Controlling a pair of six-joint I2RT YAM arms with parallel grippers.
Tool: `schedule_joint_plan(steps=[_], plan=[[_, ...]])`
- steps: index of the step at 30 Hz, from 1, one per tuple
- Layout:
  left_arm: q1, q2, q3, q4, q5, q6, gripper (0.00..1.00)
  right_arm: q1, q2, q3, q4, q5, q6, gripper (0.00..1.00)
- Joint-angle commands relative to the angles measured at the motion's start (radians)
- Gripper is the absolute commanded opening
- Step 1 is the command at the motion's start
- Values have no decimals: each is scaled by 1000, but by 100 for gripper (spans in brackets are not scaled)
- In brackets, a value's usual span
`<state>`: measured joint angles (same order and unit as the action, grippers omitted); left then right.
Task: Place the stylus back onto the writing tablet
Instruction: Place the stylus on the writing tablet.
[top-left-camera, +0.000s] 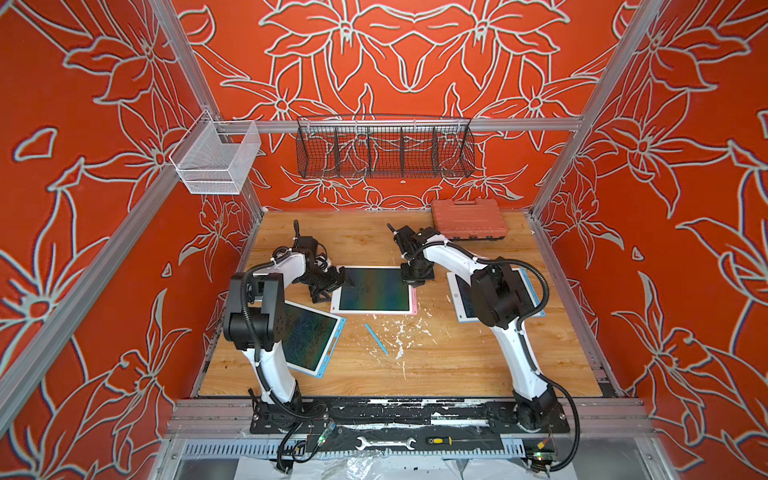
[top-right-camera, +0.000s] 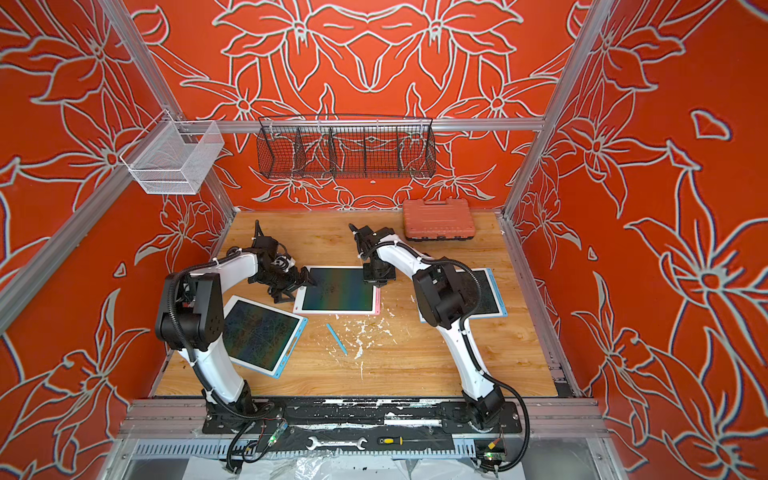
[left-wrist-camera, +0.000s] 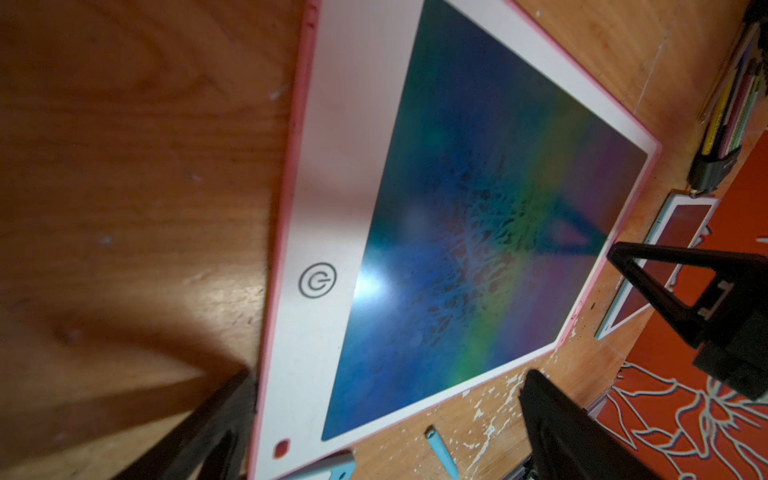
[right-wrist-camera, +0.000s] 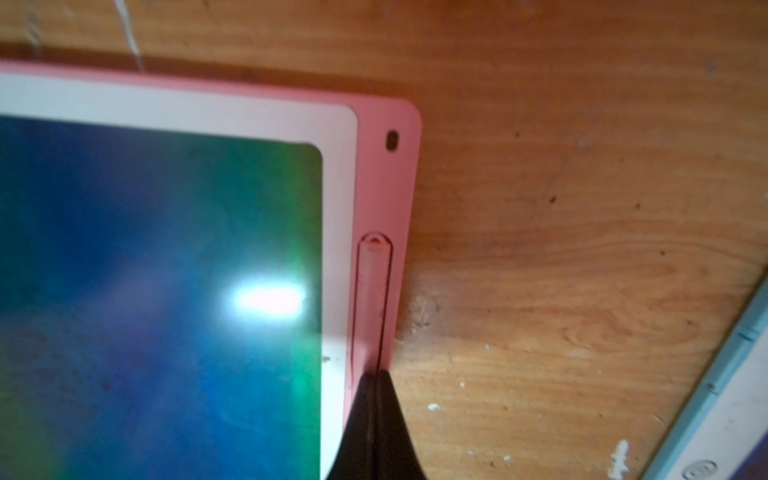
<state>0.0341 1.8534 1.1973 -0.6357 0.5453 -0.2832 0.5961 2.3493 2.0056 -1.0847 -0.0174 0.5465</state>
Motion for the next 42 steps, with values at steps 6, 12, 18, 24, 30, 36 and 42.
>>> schedule_joint_plan(steps=[6, 12, 18, 24, 30, 36, 42], plan=[[3, -20, -12, -4, 18, -3, 97, 13, 35, 24, -80, 36, -14, 3], [2, -22, -11, -2, 18, -4, 97, 13, 12, 28, -42, -1, 8, 11], [2, -23, -10, -4, 15, -1, 97, 10, -19, 35, -25, -18, 41, 18], [2, -16, -11, -4, 10, 4, 97, -1, -43, 19, -6, -35, 63, 22], [2, -11, -1, -15, 1, 7, 97, -15, -92, -45, 63, -69, 100, 31], [2, -24, 12, -37, -28, 17, 97, -22, -142, -93, 85, -69, 117, 44], [2, -35, -5, -22, -38, 14, 97, -26, -202, -176, 110, -66, 137, 54]])
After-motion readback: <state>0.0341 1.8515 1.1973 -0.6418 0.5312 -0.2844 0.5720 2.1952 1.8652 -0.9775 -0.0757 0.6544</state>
